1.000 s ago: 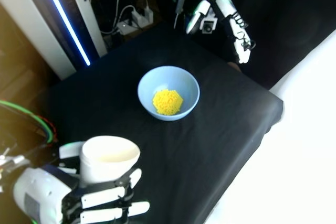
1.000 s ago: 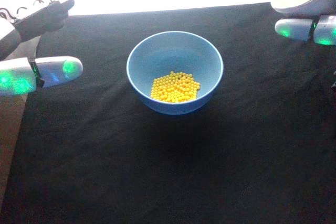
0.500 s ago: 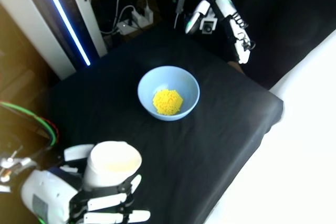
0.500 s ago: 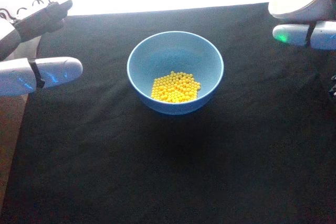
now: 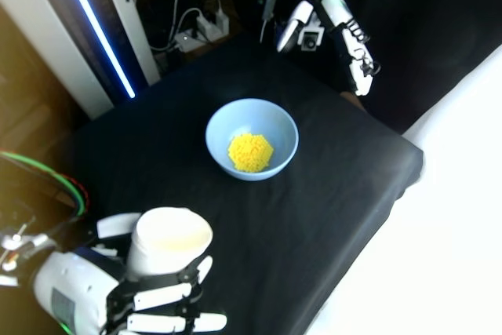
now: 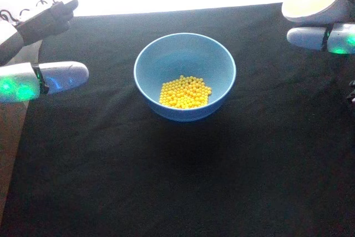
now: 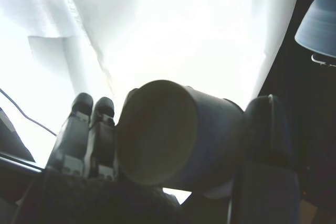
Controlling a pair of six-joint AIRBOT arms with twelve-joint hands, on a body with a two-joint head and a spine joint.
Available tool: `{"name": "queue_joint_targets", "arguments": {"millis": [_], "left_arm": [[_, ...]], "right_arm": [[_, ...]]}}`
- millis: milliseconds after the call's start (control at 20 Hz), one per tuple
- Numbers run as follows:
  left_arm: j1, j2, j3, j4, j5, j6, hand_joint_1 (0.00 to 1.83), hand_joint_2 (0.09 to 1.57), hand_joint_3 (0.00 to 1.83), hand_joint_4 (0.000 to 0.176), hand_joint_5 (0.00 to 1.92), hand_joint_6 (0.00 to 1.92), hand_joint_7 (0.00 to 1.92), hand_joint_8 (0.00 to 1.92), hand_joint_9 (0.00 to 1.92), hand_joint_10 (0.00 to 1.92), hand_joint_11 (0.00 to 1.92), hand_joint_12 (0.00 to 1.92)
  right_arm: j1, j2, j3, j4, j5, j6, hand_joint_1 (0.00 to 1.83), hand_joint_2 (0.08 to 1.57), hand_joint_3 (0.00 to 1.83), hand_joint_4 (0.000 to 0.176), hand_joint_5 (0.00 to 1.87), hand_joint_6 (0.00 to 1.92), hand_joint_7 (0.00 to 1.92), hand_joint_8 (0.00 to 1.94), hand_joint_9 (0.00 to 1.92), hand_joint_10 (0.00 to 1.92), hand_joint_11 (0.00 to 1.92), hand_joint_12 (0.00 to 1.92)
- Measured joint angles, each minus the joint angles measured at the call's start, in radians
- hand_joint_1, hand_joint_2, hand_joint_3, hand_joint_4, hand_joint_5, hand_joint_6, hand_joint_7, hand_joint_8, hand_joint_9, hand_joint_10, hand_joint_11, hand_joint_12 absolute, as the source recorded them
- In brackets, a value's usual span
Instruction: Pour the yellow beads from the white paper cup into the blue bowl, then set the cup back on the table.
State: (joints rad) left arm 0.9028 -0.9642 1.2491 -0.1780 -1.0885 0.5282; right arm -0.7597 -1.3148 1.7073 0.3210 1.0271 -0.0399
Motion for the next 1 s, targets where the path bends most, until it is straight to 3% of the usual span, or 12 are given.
{"name": "queue_joint_targets", "arguments": {"millis": [50, 100, 200, 250, 350, 500, 550, 600, 650, 750, 800, 1000], "left_arm": [[0.0, 0.0, 0.0, 0.0, 0.0, 0.0, 0.4, 0.91, 0.0, 0.044, 0.08, 0.0, 0.14, 0.0, 0.28, 0.0, 0.0, 0.67], [0.0, 0.0, 0.0, 0.0, 0.0, 0.0, 0.4, 0.91, 0.0, 0.032, 0.08, 0.0, 0.15, 0.0, 0.28, 0.0, 0.0, 0.68], [0.0, 0.0, 0.0, 0.0, 0.0, 0.0, 0.41, 0.91, 0.0, 0.037, 0.08, 0.0, 0.17, 0.01, 0.28, 0.0, 0.0, 0.68], [0.0, 0.0, 0.0, 0.0, 0.0, 0.0, 0.4, 0.91, 0.0, 0.038, 0.08, 0.0, 0.16, 0.01, 0.28, 0.0, 0.0, 0.68], [0.0, 0.0, 0.0, 0.0, 0.0, 0.0, 0.41, 0.9, 0.0, 0.04, 0.08, 0.0, 0.16, 0.0, 0.28, 0.0, 0.0, 0.68], [0.0, 0.0, 0.0, 0.0, 0.0, 0.0, 0.4, 0.91, 0.0, 0.039, 0.07, 0.0, 0.16, 0.0, 0.29, 0.0, 0.01, 0.68], [0.0, 0.0, 0.0, 0.0, 0.0, 0.0, 0.39, 0.92, 0.0, 0.03, 0.06, 0.0, 0.14, 0.0, 0.28, 0.0, 0.0, 0.68], [0.0, 0.0, 0.0, 0.0, 0.0, 0.0, 0.4, 0.92, 0.0, 0.033, 0.06, 0.0, 0.14, 0.0, 0.28, 0.0, 0.01, 0.68], [0.0, 0.0, 0.0, 0.0, 0.0, 0.0, 0.41, 0.91, 0.0, 0.044, 0.07, 0.0, 0.14, 0.0, 0.28, 0.0, 0.0, 0.68], [0.0, 0.0, 0.0, 0.0, 0.0, 0.0, 0.4, 0.91, 0.0, 0.042, 0.06, 0.0, 0.14, 0.0, 0.29, 0.0, 0.0, 0.65], [0.0, 0.0, 0.0, 0.0, 0.0, 0.0, 0.4, 0.92, 0.0, 0.042, 0.07, 0.0, 0.15, 0.0, 0.3, 0.01, 0.0, 0.65], [0.0, 0.0, 0.0, 0.0, 0.0, 0.0, 0.39, 0.92, 0.0, 0.035, 0.06, 0.0, 0.14, 0.0, 0.28, 0.0, 0.02, 0.65]], "right_arm": [[0.0, 0.0, 0.0, 0.0, 0.0, 0.0, 1.06, 1.06, 0.0, 0.171, 1.1, 0.8, 0.51, 0.01, 0.17, 0.01, 0.0, 0.28], [0.0, 0.0, 0.0, -0.001, 0.0, 0.0, 1.05, 1.06, 0.0, 0.175, 1.08, 0.81, 0.5, 0.0, 0.18, 0.01, 0.0, 0.31], [0.0, 0.0, 0.0, -0.003, 0.0, 0.0, 1.05, 1.06, 0.0, 0.176, 1.08, 0.82, 0.49, 0.0, 0.18, 0.0, 0.0, 0.31], [0.0, 0.0, 0.0, -0.003, 0.0, 0.0, 1.06, 1.05, 0.0, 0.176, 1.1, 0.77, 0.5, 0.0, 0.18, 0.0, 0.0, 0.22], [0.0, 0.0, 0.0, -0.003, 0.0, 0.0, 1.03, 1.08, 0.01, 0.176, 1.04, 0.88, 0.48, 0.0, 0.17, 0.0, 0.0, 0.21], [0.0, 0.0, 0.0, -0.004, 0.0, 0.0, 1.0, 1.1, 0.0, 0.176, 0.98, 0.97, 0.5, 0.0, 0.18, 0.0, 0.0, 0.4], [0.0, 0.0, 0.0, -0.004, 0.0, 0.0, 0.84, 1.02, 0.0, 0.106, 0.92, 0.59, 0.49, 0.0, 0.18, 0.0, 0.0, 0.39], [0.0, 0.0, 0.0, -0.005, 0.0, 0.0, 0.77, 1.0, 0.0, 0.068, 0.95, 0.33, 0.49, 0.0, 0.18, 0.0, 0.0, 0.43], [0.0, 0.0, 0.0, -0.006, 0.0, 0.001, 0.73, 0.98, 0.0, 0.054, 0.98, 0.22, 0.47, 0.0, 0.15, 0.0, 0.0, 0.36], [0.0, 0.0, 0.0, -0.008, 0.0, 0.001, 0.62, 0.96, 0.0, 0.029, 0.98, 0.04, 0.44, 0.0, 0.16, 0.0, 0.0, 0.23], [0.0, 0.0, 0.0, -0.008, 0.0, 0.001, 0.61, 0.94, 0.0, 0.001, 0.99, 0.02, 0.44, 0.0, 0.19, 0.01, 0.0, 0.2], [0.0, 0.0, 0.0, -0.009, 0.0, 0.002, 0.58, 0.91, 0.0, 0.0, 0.98, 0.0, 0.44, 0.0, 0.22, 0.0, 0.0, 0.28]]}}
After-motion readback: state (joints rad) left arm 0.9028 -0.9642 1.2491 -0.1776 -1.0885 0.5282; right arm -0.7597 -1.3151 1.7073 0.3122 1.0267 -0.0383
